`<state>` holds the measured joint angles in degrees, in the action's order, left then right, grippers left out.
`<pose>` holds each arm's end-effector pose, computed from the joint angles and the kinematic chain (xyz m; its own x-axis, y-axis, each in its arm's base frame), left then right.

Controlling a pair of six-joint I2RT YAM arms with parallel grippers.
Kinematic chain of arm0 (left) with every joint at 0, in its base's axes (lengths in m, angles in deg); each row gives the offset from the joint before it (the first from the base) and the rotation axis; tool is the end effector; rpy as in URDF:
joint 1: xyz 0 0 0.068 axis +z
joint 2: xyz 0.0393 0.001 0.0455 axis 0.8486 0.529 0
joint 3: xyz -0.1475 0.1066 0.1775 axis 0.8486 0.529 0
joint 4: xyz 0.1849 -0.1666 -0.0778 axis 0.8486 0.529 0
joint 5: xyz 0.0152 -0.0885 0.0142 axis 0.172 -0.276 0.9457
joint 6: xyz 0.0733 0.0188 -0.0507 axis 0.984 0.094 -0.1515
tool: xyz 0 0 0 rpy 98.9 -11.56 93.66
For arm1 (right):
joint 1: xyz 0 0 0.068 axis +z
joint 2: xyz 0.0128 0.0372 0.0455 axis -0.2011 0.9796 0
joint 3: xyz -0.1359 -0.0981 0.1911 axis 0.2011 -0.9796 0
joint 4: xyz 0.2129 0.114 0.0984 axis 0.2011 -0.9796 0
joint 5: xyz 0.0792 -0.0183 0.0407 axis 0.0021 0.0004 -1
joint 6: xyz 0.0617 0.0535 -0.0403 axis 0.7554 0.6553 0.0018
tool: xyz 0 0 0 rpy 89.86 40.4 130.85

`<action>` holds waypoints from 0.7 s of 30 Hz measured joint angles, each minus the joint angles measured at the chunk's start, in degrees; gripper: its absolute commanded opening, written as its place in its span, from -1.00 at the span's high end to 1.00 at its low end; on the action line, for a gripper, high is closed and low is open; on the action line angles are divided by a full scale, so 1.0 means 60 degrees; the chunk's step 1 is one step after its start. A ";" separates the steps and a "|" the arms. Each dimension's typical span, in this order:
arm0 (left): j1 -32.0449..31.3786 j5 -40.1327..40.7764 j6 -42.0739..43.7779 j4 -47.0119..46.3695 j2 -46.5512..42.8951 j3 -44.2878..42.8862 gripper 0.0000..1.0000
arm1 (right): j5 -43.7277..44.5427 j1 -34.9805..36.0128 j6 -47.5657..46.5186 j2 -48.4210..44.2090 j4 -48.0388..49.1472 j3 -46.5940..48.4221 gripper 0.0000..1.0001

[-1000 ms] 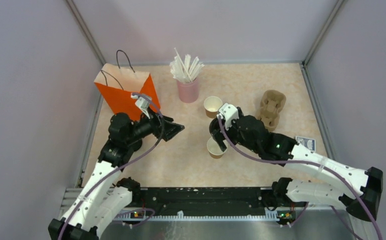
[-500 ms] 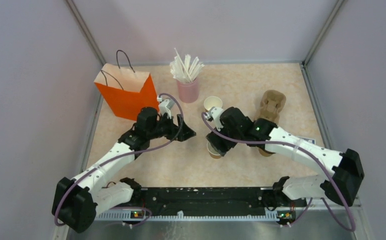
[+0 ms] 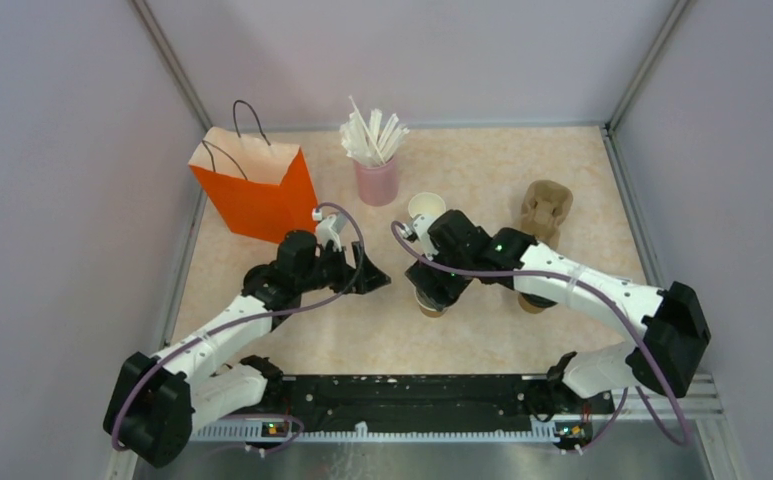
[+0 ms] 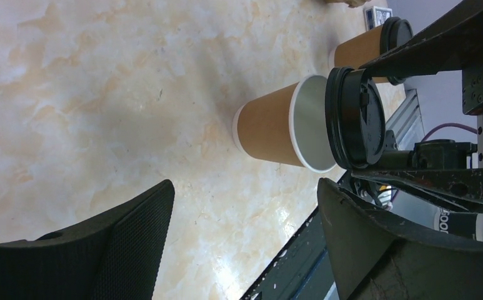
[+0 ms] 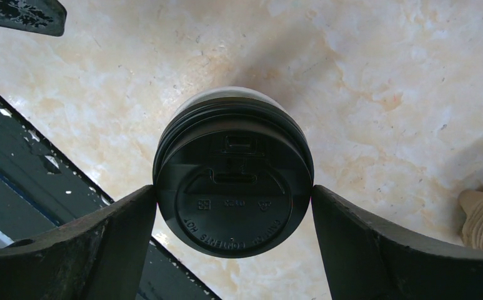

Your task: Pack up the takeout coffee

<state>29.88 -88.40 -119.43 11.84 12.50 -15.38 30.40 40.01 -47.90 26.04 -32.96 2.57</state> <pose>0.2180 -0.1577 0.1886 -0.7760 -0.1631 -0.6092 0.3965 0.6250 -0.6724 0.1902 0.2378 0.2210 -0.5403 -0.6325 -0.5549 -0.7611 0.6486 0.0017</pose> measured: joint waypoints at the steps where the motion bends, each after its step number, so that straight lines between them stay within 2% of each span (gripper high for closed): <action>1: 0.0000 -0.0026 -0.0051 -0.0073 -0.0004 0.0117 -0.78 | -0.0007 0.0000 0.0018 0.0069 -0.0036 0.0004 -0.78; 21: 0.0000 -0.0750 -0.0535 -0.1067 0.0157 0.0579 -0.73 | 0.0619 0.0397 0.0321 0.0914 -0.0211 0.0302 -0.78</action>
<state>29.88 -92.90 -122.65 5.44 13.44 -11.90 34.11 42.40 -45.97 31.52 -34.23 4.38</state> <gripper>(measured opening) 0.872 0.893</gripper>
